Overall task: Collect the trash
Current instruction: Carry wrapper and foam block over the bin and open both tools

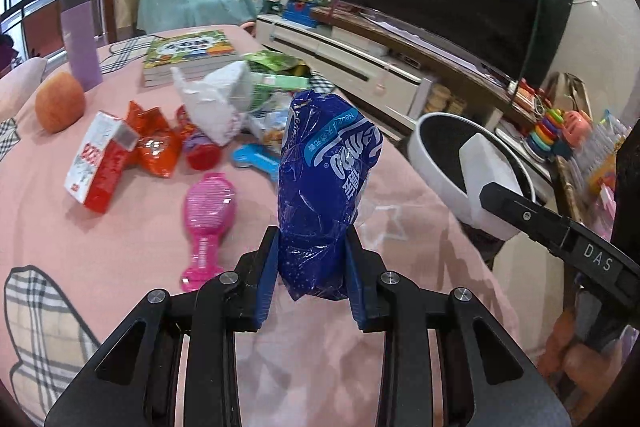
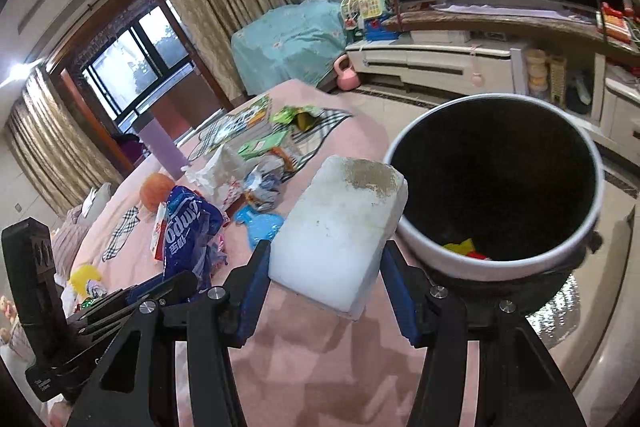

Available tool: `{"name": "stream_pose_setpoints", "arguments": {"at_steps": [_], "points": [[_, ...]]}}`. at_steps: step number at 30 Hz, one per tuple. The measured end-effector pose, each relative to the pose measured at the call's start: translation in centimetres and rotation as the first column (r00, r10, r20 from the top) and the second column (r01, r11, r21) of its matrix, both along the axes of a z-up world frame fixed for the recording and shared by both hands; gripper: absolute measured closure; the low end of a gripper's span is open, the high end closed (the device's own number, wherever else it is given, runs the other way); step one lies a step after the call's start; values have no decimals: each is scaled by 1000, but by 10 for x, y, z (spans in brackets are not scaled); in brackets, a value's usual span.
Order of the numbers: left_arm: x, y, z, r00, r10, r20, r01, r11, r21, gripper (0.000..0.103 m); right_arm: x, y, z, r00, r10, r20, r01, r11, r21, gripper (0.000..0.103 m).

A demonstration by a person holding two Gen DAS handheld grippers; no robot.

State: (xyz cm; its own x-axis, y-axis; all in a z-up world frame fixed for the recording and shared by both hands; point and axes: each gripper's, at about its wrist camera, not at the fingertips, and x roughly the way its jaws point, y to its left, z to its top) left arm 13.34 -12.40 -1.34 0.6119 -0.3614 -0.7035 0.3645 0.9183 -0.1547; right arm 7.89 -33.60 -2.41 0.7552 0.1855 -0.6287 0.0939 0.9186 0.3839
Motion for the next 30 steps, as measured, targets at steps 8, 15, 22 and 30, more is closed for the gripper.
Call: {"name": "stream_pose_setpoints", "arguments": {"at_steps": [8, 15, 22, 30], "points": [[-6, -32, 4, 998, -57, 8, 57, 998, 13, 74, -14, -30, 4, 998, -58, 17, 58, 998, -9, 47], [-8, -65, 8, 994, -109, 15, 109, 994, 32, 74, -22, -56, 4, 995, -103, 19, 103, 995, -8, 47], [-6, -92, 13, 989, -146, 18, 145, 989, 43, 74, -23, -74, 2, 993, -121, 11, 121, 993, -9, 47], [-1, -117, 15, 984, -177, 19, 176, 983, 60, 74, -20, -85, 1, 992, -125, 8, 125, 992, -13, 47]]}}
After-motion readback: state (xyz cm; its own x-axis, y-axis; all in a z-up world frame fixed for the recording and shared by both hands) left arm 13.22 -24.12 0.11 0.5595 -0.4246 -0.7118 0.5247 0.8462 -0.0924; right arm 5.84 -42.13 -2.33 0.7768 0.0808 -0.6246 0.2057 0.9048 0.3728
